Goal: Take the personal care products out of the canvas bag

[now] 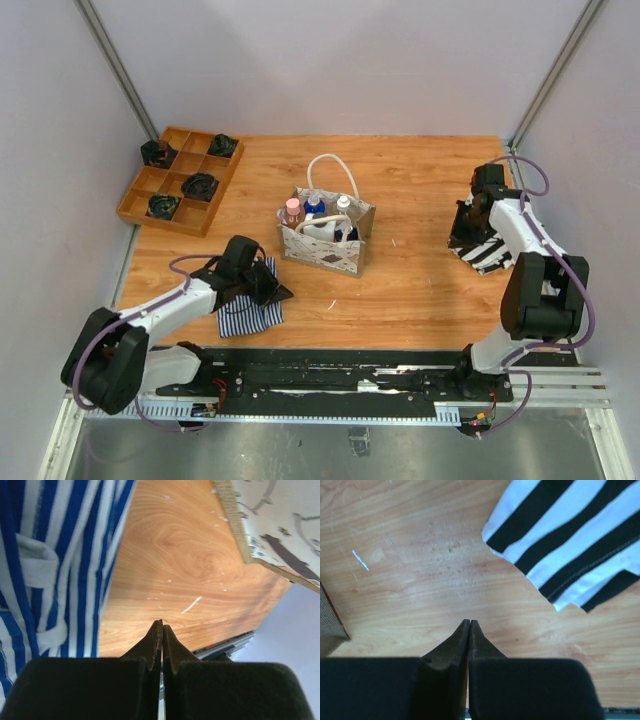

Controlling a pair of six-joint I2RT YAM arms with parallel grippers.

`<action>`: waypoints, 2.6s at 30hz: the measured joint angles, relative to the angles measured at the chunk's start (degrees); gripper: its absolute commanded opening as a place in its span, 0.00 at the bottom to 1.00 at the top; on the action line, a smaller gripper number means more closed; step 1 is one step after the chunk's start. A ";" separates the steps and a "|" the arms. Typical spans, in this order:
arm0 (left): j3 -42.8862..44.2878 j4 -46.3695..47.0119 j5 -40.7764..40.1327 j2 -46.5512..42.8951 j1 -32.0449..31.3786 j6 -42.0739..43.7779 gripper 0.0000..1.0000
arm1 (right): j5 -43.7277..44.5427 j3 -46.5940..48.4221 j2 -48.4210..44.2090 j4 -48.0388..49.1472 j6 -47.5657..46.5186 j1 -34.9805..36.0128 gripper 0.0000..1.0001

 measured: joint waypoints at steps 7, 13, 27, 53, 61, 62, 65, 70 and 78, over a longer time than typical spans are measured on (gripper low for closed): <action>0.13 -2.14 -4.85 6.29 -0.37 -0.02 0.00 | -4.20 -2.10 -2.03 1.53 -0.92 -0.57 0.01; 3.28 -10.01 -12.61 6.10 2.27 -1.16 0.00 | -4.63 -4.22 -8.46 0.87 -2.14 -0.59 0.01; 3.50 -22.36 -21.59 -7.56 46.93 6.80 0.00 | -6.51 -4.24 -20.24 -1.16 -2.80 -0.59 0.01; -3.19 -18.82 -8.68 -5.84 27.21 7.85 0.01 | -8.83 -9.07 -20.92 1.03 -0.07 0.48 0.01; 4.85 -22.49 -17.68 -0.07 29.59 6.12 0.00 | -9.90 -10.80 -27.12 1.38 0.33 3.41 0.01; 5.07 -22.29 -18.18 0.96 32.41 6.23 0.00 | -10.19 -11.21 -27.91 1.22 0.33 3.41 0.01; 5.20 -21.88 -16.76 4.33 38.88 6.58 0.00 | -11.80 -12.94 -30.77 1.18 0.42 3.41 0.01; 6.12 -21.07 -12.44 8.07 44.57 6.64 0.00 | -14.49 -15.26 -36.17 0.72 0.48 3.43 0.01; 7.15 -20.79 -15.32 7.28 59.34 6.84 0.01 | -17.07 -15.23 -38.07 -1.07 0.07 3.43 0.01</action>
